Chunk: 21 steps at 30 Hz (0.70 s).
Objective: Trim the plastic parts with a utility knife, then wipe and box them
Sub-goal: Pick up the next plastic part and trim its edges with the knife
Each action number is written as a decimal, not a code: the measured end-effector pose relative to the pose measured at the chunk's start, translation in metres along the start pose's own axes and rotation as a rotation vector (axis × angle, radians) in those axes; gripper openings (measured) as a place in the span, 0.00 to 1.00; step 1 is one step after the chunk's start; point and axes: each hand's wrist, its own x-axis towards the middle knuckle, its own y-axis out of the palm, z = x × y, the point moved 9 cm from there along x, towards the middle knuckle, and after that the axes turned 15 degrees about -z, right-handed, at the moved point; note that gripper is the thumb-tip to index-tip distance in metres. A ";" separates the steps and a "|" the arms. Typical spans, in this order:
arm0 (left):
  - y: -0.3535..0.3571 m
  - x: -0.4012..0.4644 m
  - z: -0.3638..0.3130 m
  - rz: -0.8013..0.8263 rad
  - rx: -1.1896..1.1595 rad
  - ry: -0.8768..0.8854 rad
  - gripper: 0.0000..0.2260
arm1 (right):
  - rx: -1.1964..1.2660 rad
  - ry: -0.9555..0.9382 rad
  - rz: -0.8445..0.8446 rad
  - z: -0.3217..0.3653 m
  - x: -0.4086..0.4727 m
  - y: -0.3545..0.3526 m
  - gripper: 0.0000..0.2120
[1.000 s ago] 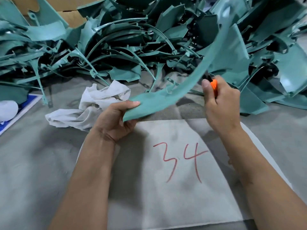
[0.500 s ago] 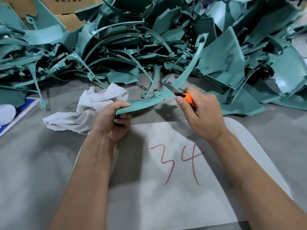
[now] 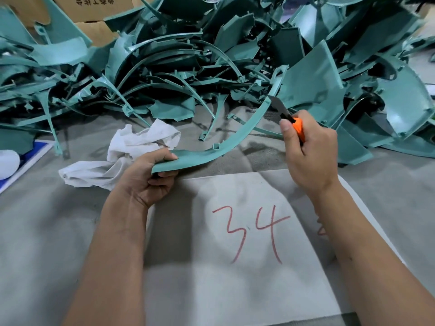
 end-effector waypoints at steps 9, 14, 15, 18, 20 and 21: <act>-0.020 0.003 -0.005 -0.111 0.069 0.046 0.13 | -0.099 0.116 -0.075 -0.024 0.007 -0.012 0.20; -0.030 0.010 -0.013 -0.226 0.052 0.156 0.11 | -0.173 0.244 -0.135 -0.037 0.005 -0.021 0.21; -0.028 0.012 -0.015 -0.267 0.061 0.203 0.08 | -0.144 0.217 -0.129 -0.028 0.004 -0.019 0.20; -0.018 0.011 -0.015 -0.388 0.026 0.350 0.09 | 0.008 0.112 -0.010 0.010 -0.006 0.003 0.10; -0.004 0.007 -0.010 -0.396 -0.042 0.404 0.13 | 0.094 0.097 0.148 0.030 -0.020 0.024 0.05; 0.003 0.006 -0.006 -0.384 -0.065 0.409 0.13 | 0.133 0.070 0.221 0.040 -0.027 0.033 0.04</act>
